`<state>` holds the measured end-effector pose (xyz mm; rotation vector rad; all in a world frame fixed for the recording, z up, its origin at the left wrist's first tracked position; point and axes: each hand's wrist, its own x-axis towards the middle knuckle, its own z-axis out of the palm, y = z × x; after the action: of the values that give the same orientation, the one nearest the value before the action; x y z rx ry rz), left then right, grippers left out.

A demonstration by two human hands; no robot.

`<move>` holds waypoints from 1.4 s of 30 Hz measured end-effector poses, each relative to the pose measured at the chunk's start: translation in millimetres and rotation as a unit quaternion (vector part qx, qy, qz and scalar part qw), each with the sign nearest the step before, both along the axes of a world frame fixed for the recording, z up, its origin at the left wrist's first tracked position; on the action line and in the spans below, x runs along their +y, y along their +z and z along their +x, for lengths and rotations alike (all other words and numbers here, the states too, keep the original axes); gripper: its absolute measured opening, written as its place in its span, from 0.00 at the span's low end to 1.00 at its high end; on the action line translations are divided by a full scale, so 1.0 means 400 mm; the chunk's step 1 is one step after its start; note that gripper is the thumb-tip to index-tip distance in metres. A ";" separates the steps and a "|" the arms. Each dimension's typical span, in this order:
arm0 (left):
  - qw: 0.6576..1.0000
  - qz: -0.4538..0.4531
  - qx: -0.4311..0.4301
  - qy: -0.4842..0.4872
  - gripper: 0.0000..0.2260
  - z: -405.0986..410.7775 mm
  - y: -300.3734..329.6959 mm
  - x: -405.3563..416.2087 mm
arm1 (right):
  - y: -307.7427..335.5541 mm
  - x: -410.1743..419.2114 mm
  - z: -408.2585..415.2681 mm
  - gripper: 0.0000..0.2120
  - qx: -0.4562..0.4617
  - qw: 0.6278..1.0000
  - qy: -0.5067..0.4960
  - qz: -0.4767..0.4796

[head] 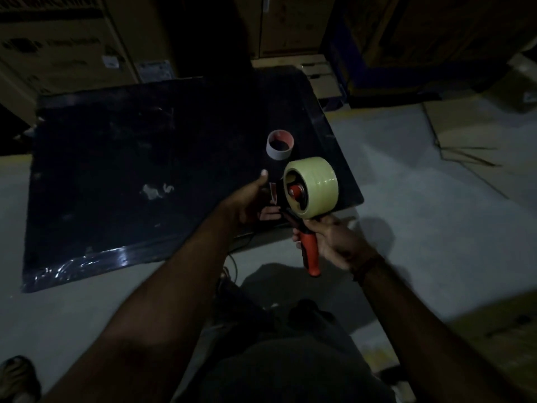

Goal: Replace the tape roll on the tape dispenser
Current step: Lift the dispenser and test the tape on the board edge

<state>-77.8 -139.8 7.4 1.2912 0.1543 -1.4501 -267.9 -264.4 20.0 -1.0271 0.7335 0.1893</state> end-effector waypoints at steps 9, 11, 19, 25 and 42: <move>0.998 -0.006 0.027 -0.051 0.37 -0.013 -0.050 -0.014 | -0.019 0.016 -0.086 0.18 -0.004 1.000 0.017 0.001; 0.997 -0.019 0.042 -0.067 0.40 -0.016 -0.054 -0.011 | -0.023 0.019 -0.094 0.19 -0.012 1.000 0.026 0.007; 0.999 0.011 -0.037 0.005 0.14 -0.016 -0.075 -0.003 | -0.032 0.026 -0.114 0.18 -0.021 0.999 0.039 -0.007; 0.948 0.041 -0.308 -0.075 0.05 0.008 -0.083 0.002 | -0.050 0.043 -0.114 0.22 -0.014 0.999 0.031 -0.017; 0.787 -0.036 -0.581 -0.204 0.03 0.021 -0.330 -0.067 | -0.270 0.060 -0.147 0.09 0.071 0.994 -0.041 -0.071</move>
<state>-69.4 -166.7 -124.4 2.0026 -1.0480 -0.7246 -326.7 -240.5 -88.1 -1.1233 0.9269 0.1414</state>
